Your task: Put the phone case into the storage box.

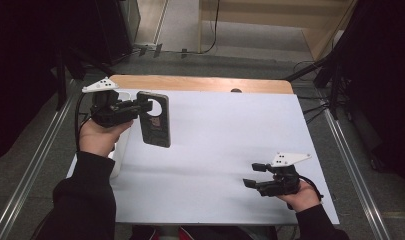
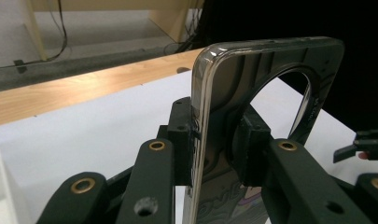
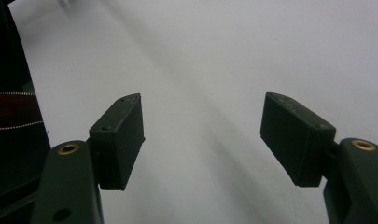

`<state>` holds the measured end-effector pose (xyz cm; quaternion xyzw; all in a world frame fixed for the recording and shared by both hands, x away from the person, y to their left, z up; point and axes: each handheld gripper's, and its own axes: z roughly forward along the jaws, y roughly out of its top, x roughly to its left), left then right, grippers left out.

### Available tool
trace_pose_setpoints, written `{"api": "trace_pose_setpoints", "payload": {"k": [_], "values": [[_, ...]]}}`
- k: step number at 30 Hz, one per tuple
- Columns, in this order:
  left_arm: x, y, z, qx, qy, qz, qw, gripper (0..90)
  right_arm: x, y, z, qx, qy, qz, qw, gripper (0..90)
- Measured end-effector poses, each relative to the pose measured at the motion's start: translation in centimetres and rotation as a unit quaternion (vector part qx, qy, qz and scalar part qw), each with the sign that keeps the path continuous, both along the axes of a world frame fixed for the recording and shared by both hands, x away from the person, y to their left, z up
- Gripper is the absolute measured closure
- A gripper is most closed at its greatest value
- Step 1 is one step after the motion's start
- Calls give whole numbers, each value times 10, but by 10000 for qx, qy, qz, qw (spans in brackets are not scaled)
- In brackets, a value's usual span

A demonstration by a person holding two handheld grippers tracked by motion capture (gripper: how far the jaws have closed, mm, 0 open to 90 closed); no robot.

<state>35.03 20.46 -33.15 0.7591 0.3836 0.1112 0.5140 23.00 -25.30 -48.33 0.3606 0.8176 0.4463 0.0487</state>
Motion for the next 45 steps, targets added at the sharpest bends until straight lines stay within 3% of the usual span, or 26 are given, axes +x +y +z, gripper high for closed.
{"api": "trace_pose_setpoints", "payload": {"k": [38, 45], "values": [[30, 51, 28, 146, -264, 618, 9976, 714, 0, 1, 0, 42, 21, 69, 10000, 292], [34, 60, 31, 83, -284, 715, 9970, 715, 0, -1, 1, 58, -38, -18, 10000, 292]]}}
